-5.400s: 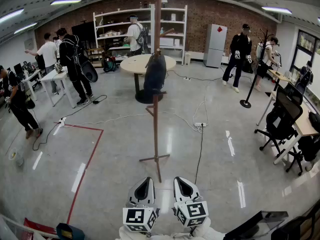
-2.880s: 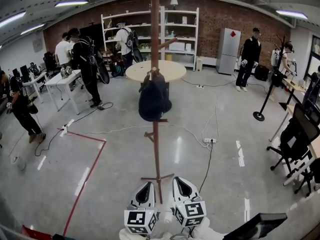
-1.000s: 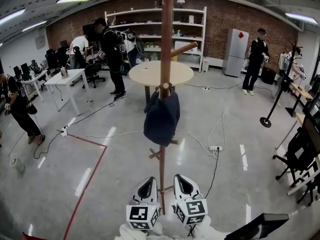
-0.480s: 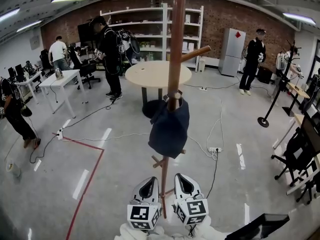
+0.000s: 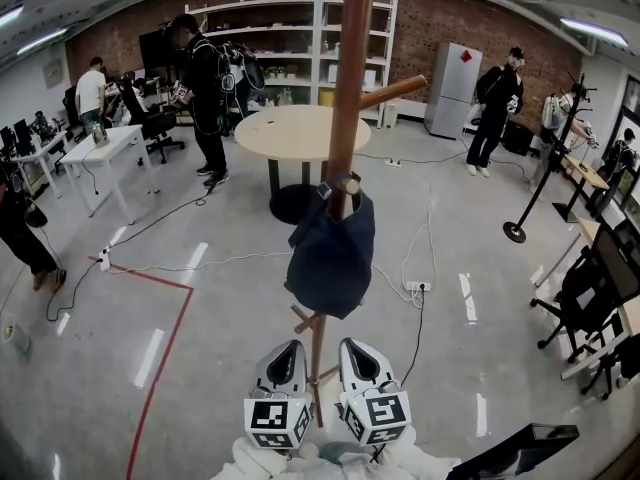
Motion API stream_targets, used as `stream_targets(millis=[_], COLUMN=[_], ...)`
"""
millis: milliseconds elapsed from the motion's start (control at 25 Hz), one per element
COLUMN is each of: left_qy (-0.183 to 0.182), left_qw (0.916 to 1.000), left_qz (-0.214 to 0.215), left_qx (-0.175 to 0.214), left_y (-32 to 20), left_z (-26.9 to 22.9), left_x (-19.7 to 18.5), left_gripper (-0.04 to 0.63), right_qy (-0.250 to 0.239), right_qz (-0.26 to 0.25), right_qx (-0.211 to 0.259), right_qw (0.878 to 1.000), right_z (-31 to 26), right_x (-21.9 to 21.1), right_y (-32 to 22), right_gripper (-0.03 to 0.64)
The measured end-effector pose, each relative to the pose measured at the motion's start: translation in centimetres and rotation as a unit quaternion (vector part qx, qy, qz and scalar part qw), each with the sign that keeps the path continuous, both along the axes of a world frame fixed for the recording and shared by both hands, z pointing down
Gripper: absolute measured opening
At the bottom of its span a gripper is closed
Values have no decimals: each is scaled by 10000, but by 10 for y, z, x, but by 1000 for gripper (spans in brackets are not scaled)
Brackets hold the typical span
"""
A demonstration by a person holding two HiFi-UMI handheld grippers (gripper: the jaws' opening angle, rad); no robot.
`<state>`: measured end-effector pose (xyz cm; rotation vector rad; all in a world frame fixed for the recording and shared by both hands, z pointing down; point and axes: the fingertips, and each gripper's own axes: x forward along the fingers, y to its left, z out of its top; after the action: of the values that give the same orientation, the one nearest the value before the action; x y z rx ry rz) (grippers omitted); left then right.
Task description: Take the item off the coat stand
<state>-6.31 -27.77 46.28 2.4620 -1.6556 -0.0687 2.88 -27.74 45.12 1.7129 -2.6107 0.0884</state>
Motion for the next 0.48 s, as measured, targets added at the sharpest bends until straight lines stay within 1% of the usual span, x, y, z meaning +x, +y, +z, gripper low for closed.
stream_targets(millis=[240,360,480], left_qy=[-46,-99,-124], left_qw=[10000,9999,9999], left_qz=[-64,-20,27], left_qx=[43,61,52], left_y=[-5,-4,-2], left_z=[-7,-9,-8], left_x=[-1,4,10], left_gripper=[-2,-2,-2], right_qy=[-52,-189,-185], right_qz=[-75,-206,-296], right_qx=[310,346,325], right_qw=[9995,9990,9989], right_z=[-23,-29,-32], right_x=[1,3,2], right_y=[-1,1,0], right_gripper=[11,12,15])
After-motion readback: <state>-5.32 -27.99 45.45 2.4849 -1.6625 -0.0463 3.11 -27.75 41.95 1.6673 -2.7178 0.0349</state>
